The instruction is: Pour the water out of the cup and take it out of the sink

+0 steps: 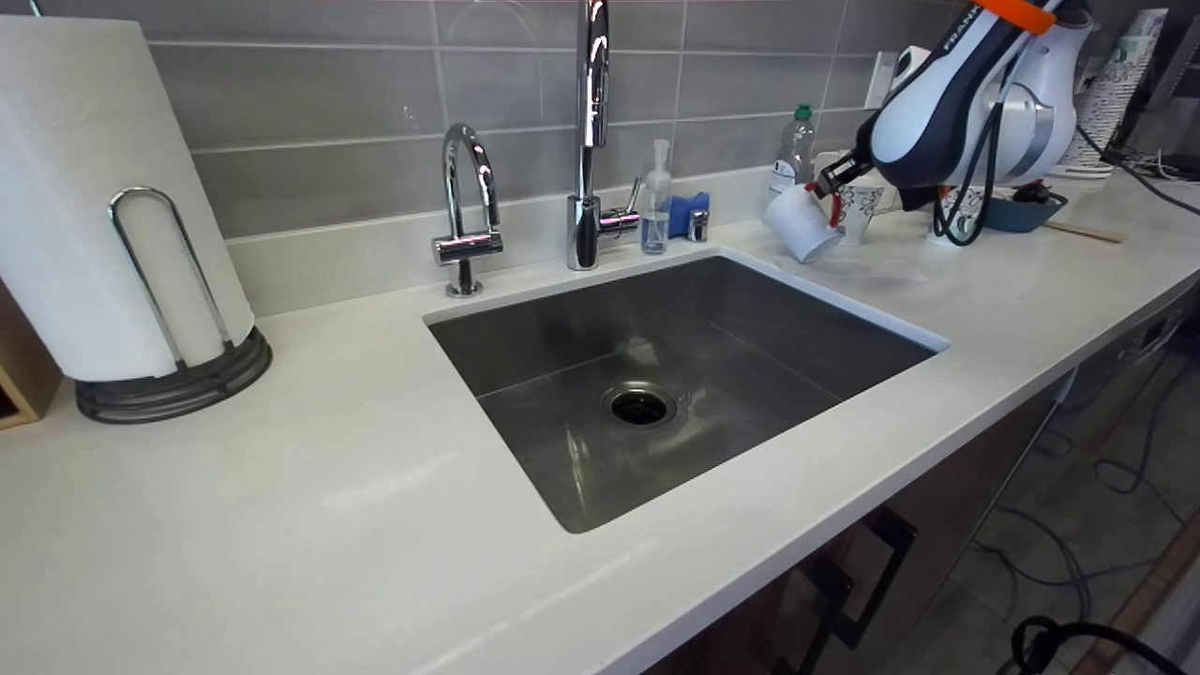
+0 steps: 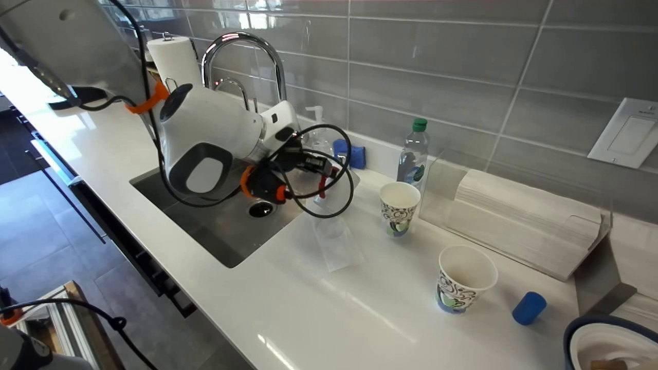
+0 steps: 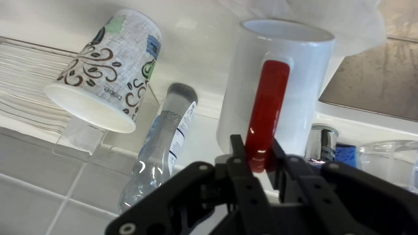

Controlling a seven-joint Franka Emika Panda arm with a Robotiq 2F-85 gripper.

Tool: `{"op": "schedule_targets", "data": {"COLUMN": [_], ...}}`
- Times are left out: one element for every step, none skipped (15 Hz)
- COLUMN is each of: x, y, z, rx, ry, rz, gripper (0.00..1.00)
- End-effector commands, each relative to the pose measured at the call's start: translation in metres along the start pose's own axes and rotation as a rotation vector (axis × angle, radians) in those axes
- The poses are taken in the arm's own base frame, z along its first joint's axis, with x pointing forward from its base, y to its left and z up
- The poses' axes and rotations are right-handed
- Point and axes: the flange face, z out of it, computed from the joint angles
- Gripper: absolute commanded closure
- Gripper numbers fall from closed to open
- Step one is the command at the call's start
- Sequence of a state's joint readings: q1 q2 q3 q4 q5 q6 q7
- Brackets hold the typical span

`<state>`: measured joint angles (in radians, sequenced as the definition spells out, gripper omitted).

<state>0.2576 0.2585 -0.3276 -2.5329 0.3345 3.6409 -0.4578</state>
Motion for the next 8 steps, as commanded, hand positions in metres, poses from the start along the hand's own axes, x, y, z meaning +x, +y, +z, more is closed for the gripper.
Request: {"op": "schedule_targets", "data": {"x": [-0.022, -0.025, -0.03, -0.034, -0.039, -0.043, -0.049, -0.055], "y": [-0.007, -0.01, -0.015, -0.021, -0.025, -0.031, -0.035, -0.037], "z": [-0.014, -0.016, -0.017, -0.019, -0.02, -0.021, -0.021, -0.022], "rx": [-0.045, -0.054, -0.061, -0.065, -0.07, -0.06, -0.06, -0.068], "ry": [0.002, 0.009, 0.015, 0.02, 0.017, 0.014, 0.005, 0.0], "rz": [0.028, 0.033, 0.036, 0.035, 0.036, 0.039, 0.042, 0.043], "gripper": [0.95, 0.95, 0.95, 0.95, 0.95, 0.95, 0.95, 0.95]}}
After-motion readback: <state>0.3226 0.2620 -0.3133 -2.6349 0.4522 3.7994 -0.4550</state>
